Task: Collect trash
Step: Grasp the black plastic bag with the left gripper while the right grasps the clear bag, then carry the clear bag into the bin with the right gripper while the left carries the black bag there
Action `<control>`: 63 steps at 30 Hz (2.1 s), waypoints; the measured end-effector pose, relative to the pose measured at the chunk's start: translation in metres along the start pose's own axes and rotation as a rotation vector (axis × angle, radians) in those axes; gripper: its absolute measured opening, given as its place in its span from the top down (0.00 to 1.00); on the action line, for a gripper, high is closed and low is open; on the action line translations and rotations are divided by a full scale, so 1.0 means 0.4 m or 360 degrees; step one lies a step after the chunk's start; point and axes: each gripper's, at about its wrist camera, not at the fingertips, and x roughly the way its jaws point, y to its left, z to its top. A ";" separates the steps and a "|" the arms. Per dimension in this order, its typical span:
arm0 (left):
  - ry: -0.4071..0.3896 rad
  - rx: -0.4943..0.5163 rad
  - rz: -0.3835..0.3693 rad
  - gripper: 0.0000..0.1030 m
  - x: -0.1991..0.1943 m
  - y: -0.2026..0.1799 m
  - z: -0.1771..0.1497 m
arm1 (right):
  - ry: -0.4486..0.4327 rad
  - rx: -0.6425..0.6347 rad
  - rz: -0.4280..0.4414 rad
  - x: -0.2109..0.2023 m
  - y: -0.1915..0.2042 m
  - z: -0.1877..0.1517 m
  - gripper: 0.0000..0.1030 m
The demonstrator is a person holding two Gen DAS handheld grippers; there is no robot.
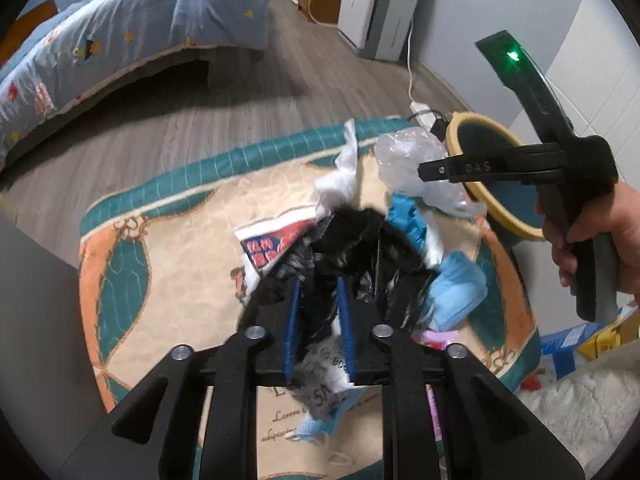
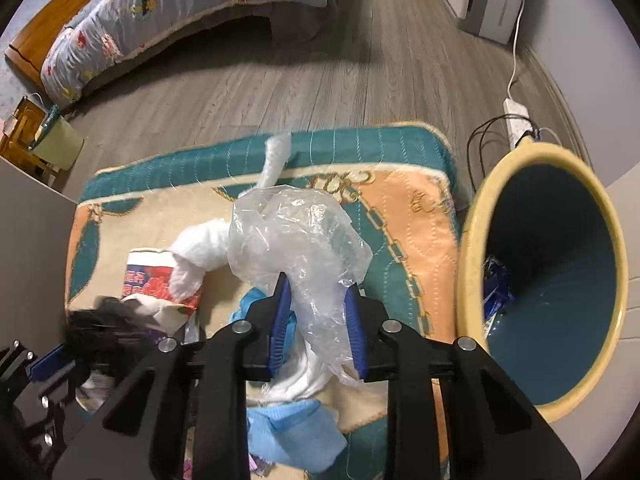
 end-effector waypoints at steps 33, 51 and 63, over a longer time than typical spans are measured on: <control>-0.0303 0.0147 0.0133 0.90 -0.125 -0.087 0.052 | -0.0292 0.0030 0.0033 -0.275 -0.121 -0.031 0.75; -0.0513 0.0122 0.0039 0.90 -0.103 -0.210 0.161 | -0.0378 0.0241 -0.0067 -0.304 -0.362 -0.059 0.75; -0.0404 0.0213 -0.0050 0.90 -0.008 -0.312 0.173 | -0.0391 0.0269 -0.0208 -0.264 -0.454 -0.068 0.75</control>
